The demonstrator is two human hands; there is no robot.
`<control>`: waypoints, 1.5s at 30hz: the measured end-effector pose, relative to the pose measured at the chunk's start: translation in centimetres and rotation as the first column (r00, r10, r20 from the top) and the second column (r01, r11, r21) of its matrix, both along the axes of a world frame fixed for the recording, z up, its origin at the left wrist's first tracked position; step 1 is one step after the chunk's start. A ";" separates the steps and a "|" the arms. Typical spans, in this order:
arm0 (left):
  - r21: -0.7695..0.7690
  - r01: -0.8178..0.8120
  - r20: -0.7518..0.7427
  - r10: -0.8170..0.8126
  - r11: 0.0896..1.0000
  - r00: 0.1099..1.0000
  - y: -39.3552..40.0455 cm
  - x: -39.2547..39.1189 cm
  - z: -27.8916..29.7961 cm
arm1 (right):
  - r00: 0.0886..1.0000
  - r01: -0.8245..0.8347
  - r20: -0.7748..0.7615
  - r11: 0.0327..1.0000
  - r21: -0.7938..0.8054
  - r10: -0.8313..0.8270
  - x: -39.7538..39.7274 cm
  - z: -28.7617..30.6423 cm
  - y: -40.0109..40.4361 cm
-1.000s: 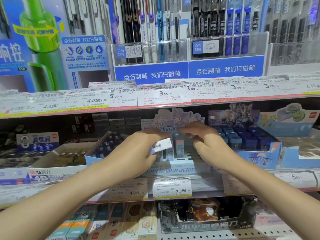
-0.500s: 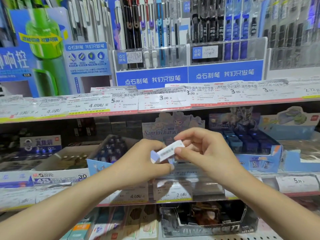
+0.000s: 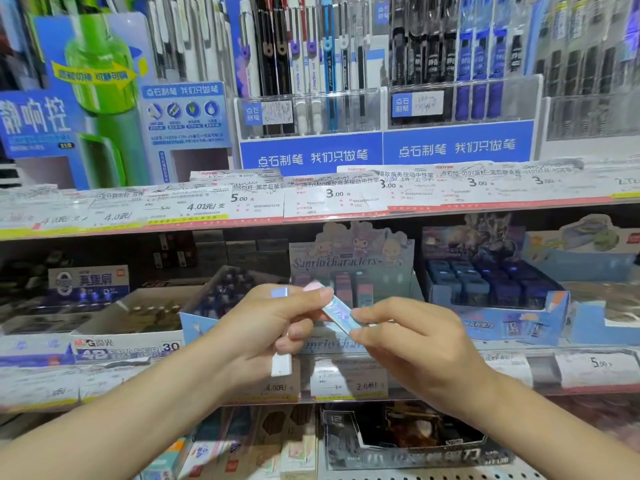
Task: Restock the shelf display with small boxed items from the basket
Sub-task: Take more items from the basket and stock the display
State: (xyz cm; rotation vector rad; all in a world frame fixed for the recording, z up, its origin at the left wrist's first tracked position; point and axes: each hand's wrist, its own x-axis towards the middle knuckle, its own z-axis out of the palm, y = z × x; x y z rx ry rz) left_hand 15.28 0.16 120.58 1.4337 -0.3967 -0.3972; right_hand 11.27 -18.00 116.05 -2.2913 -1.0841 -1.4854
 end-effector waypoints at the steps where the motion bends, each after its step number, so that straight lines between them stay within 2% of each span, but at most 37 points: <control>1: 0.022 -0.018 0.043 0.017 1.000 0.999 0.0 0.0 0.1 | 0.999 -0.014 -0.050 1.000 0.004 0.014 -0.1 0.1 0.0; 3: 0.091 -0.054 0.149 0.040 0.994 0.988 0.2 0.0 0.4 | 0.977 -0.086 -0.185 0.991 0.103 0.105 -0.4 0.4 0.2; 5: 0.178 -0.075 0.257 0.027 0.981 0.966 0.3 -0.1 0.8 | 0.921 -0.106 -0.333 0.953 0.283 0.201 -0.7 1.2 0.5; 6: 0.220 -0.080 0.305 0.009 0.972 0.952 0.4 -0.1 0.9 | 0.868 -0.084 -0.428 0.924 0.373 0.251 -0.7 1.6 0.7; 8: 0.300 -0.068 0.375 -0.053 0.951 0.926 0.3 -0.2 1.1 | 0.675 -0.062 -0.605 0.849 0.525 0.424 -0.6 2.2 1.1; 9: 0.328 -0.066 0.397 -0.074 0.942 0.915 0.2 -0.2 1.3 | 0.585 -0.049 -0.651 0.822 0.567 0.484 -0.4 2.5 1.2; 10: 0.341 -0.072 0.416 -0.082 0.937 0.906 0.1 -0.1 1.3 | 0.533 -0.032 -0.683 0.818 0.575 0.500 -0.2 2.7 1.2; 12: 0.343 -0.088 0.448 -0.081 0.935 0.891 -0.1 -0.1 1.3 | 0.521 -0.007 -0.719 0.845 0.535 0.460 -0.1 3.2 1.2; 16: 0.308 -0.160 0.542 -0.034 0.938 0.840 -0.4 0.3 1.3 | 0.581 0.008 -0.708 0.867 0.498 0.401 -0.2 4.0 0.9; 17: 0.292 -0.191 0.599 -0.024 0.937 0.800 -0.3 0.6 1.3 | 0.599 0.020 -0.694 0.859 0.511 0.399 -0.1 4.2 0.6; 18: 0.290 -0.241 0.690 -0.028 0.926 0.724 -0.1 1.0 1.2 | 0.621 0.041 -0.678 0.847 0.530 0.393 0.1 4.4 0.2; 21: 0.304 -0.410 0.913 -0.139 0.860 0.384 0.8 1.7 1.1 | 0.711 0.141 -0.650 0.852 0.505 0.268 1.1 4.5 -1.2; 24: 0.439 -0.502 0.889 -0.441 0.745 0.123 1.1 1.9 1.1 | 0.754 0.154 -0.616 0.850 0.503 0.228 1.9 3.8 -1.7; 25: 0.468 -0.529 0.854 -0.517 0.708 0.064 1.1 2.4 0.7 | 0.765 0.153 -0.603 0.847 0.509 0.224 2.2 3.3 -1.7; 26: 0.492 -0.558 0.821 -0.569 0.668 0.042 0.9 2.5 0.5 | 0.773 0.163 -0.598 0.845 0.509 0.211 2.5 2.9 -1.7; 29: 0.533 -0.564 0.793 -0.604 0.630 0.076 0.0 2.3 0.0 | 0.788 0.145 -0.574 0.840 0.522 0.220 3.2 1.9 -1.6; 31: 0.568 -0.532 0.795 -0.587 0.628 0.156 -0.3 2.1 -0.4 | 0.795 0.133 -0.561 0.836 0.532 0.231 3.4 1.7 -1.6; 34: 0.544 -0.535 0.824 -0.531 0.646 0.196 -0.3 2.5 -0.5 | 0.804 0.123 -0.554 0.851 0.511 0.216 3.4 1.5 -1.6; 37: 0.595 -0.548 0.789 -0.559 0.588 0.257 0.0 2.8 0.1 | 0.804 0.125 -0.556 0.854 0.506 0.212 3.4 1.3 -1.6; 42: 0.596 -0.526 0.793 -0.550 0.607 0.264 -0.2 2.4 0.7 | 0.803 0.134 -0.561 0.855 0.501 0.203 3.5 1.3 -1.6; 45: 0.597 -0.530 0.796 -0.528 0.603 0.296 -0.1 2.2 0.8 | 0.801 0.133 -0.566 0.863 0.488 0.197 3.6 1.2 -1.5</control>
